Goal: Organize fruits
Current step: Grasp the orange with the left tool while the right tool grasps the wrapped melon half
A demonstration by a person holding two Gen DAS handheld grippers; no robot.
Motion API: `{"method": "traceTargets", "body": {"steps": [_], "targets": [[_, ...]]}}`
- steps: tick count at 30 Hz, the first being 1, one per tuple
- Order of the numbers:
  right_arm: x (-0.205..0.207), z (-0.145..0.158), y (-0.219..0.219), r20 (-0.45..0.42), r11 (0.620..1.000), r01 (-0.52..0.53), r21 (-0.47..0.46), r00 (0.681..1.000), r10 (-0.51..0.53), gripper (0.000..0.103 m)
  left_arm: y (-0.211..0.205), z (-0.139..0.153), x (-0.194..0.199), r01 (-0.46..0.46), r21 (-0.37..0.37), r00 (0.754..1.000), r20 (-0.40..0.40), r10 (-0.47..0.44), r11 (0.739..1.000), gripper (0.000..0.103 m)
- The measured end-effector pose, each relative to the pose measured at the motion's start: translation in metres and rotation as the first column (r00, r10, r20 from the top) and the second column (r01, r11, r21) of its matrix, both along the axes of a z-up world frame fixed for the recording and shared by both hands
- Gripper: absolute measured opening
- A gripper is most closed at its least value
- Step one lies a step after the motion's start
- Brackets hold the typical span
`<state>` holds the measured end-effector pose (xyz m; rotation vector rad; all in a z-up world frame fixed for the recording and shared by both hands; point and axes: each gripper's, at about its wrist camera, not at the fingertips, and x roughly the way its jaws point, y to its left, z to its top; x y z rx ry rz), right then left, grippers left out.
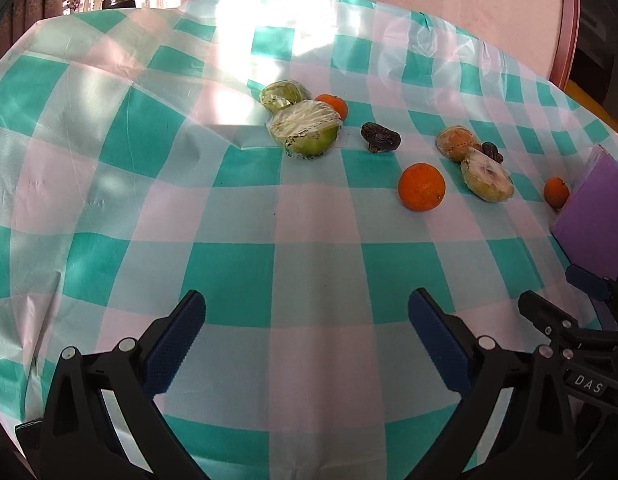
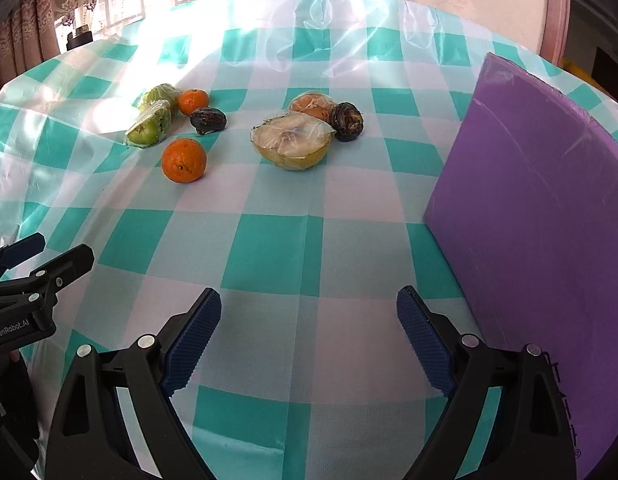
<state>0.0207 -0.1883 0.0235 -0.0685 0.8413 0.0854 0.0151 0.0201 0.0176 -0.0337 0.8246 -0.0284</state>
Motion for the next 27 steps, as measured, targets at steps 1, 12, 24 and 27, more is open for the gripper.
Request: {"method": "traceTargets", "body": {"steps": [1, 12, 24, 27], "targets": [[0.009, 0.002, 0.002, 0.003, 1.0, -0.001, 0.009, 1.0, 0.001, 0.085, 0.002, 0.002, 0.009, -0.014, 0.004, 1.0, 0.005, 0.014, 1.0, 0.101], [0.101, 0.0, 0.008, -0.033, 1.0, -0.018, -0.01, 0.999, 0.018, 0.082, -0.048, 0.0, 0.053, 0.223, 0.057, 0.975, -0.014, -0.222, 0.973, 0.09], [0.116, -0.007, -0.015, -0.019, 0.981, 0.031, 0.19, 0.999, -0.028, 0.058, -0.076, -0.007, 0.098, 0.284, 0.032, 0.958, -0.049, -0.282, 0.958, 0.069], [0.112, -0.008, -0.02, 0.001, 0.973, 0.037, 0.226, 0.999, -0.038, 0.058, -0.082, -0.007, 0.104, 0.305, 0.018, 0.951, -0.05, -0.304, 0.952, 0.052]]}}
